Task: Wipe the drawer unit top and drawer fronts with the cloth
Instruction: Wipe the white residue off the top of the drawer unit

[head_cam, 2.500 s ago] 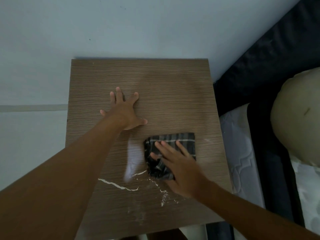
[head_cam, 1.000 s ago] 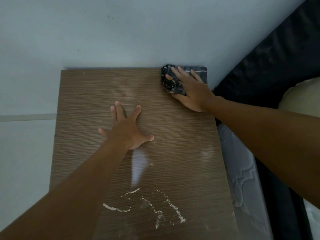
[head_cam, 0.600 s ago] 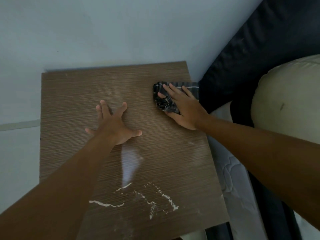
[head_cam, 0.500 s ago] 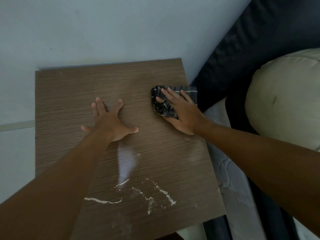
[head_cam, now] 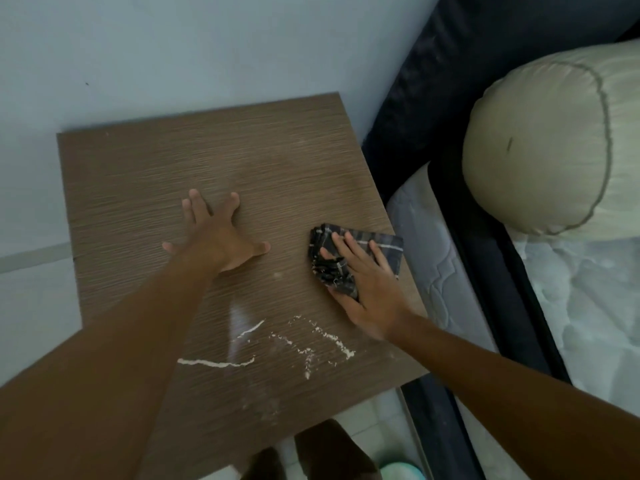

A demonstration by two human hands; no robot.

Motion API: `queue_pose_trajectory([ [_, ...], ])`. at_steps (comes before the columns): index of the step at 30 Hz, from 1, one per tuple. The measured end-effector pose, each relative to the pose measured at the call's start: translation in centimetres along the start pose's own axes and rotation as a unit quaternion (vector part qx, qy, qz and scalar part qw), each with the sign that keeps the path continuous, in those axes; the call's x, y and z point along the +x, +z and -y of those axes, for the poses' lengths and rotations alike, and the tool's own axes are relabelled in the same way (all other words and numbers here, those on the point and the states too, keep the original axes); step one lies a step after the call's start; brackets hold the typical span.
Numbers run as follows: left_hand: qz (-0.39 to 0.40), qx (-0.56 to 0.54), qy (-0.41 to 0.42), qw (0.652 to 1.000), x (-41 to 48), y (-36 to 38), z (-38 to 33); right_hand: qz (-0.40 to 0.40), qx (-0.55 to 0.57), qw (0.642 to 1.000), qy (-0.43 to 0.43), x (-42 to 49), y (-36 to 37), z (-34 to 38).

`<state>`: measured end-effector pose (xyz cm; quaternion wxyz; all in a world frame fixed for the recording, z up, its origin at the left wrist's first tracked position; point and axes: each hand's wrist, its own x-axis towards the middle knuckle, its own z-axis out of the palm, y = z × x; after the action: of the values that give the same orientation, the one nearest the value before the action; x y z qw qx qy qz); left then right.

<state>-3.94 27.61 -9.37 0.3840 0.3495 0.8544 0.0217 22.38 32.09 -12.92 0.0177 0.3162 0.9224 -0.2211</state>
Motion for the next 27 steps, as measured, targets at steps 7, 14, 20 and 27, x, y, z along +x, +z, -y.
queue_pose_trajectory([
  [7, 0.011, 0.027, 0.033, 0.999, -2.3, 1.6, 1.6, -0.022, 0.12, 0.987, 0.108, -3.7, 1.1, 5.4],
  [14, 0.011, 0.034, 0.042, 0.998, -3.1, 2.4, 2.0, -0.058, 0.414, 0.853, 0.312, -5.3, -1.8, 9.9],
  [20, 0.008, 0.035, 0.043, 0.998, -3.0, 2.4, 2.0, -0.313, 0.447, 0.746, 0.381, -7.6, -7.5, 10.3],
  [27, 0.005, 0.038, 0.043, 0.998, -2.9, 2.4, 1.9, -0.394, 0.312, 0.737, 0.453, -11.4, -6.4, 7.9],
])
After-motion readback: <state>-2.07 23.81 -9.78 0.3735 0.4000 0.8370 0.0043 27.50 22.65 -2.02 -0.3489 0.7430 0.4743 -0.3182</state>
